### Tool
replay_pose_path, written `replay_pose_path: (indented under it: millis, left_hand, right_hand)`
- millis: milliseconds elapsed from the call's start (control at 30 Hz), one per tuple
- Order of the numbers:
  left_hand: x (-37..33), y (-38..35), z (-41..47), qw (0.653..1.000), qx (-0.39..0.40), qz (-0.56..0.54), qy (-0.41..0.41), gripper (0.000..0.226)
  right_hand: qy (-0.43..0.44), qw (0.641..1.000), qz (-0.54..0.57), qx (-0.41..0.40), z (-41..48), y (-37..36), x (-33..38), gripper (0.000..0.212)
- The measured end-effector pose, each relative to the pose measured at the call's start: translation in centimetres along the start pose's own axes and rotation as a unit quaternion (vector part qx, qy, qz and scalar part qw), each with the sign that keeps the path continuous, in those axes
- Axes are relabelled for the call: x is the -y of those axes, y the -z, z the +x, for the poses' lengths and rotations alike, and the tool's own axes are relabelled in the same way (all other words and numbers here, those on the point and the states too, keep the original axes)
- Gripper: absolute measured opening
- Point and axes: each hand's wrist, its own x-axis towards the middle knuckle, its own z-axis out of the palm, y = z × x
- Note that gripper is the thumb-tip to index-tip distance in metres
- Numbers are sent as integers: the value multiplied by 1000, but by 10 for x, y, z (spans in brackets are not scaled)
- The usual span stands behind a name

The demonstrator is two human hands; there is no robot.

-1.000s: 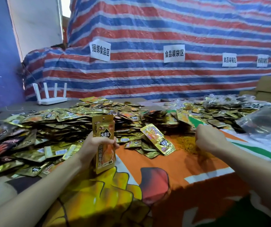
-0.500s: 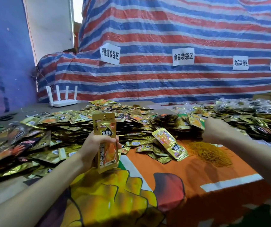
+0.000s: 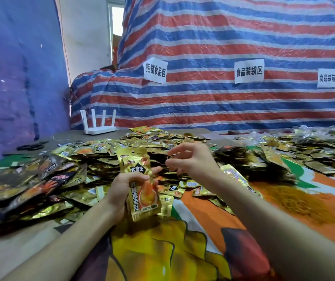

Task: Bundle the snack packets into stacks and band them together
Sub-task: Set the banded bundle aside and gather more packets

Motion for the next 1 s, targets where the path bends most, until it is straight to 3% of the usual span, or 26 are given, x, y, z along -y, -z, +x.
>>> replay_pose_path:
  millis: [133,300,400,533,667,867,933,1000]
  left_hand:
    - [-5,7,-3,1000,-26,-3,3,24]
    - [-5,9,-1,993,-91,69,-31,51]
    - [-5,11,2,992,-103,77,-18,32]
    - [-8,17,-1,997,-55,46,27,26]
    - [-7,19,-3,998,-21,-30,51,23]
    - [-4,23,-3,996,22,-51,71,23]
    - [-3,21,-5,995,42,-41,80,26]
    - [-3,19,-6,995,53,-45,77,26]
  right_hand:
    - [14,999,42,-14,10,-51,-17,18]
    - [25,996,75,-31,6,-63,-39,12]
    - [8,994,100,-37,4,-54,-41,16]
    - [-59,997,30,43,-2,-35,-45,12]
    - [-155,943,220,196,-6,-24,-37,12]
    - [-151,829,525,122,-4,-20,-30,20]
    - [-128,819,544,131,-3,-21,-32,38]
    - [-122,839,511,141,-2,-23,-32,56]
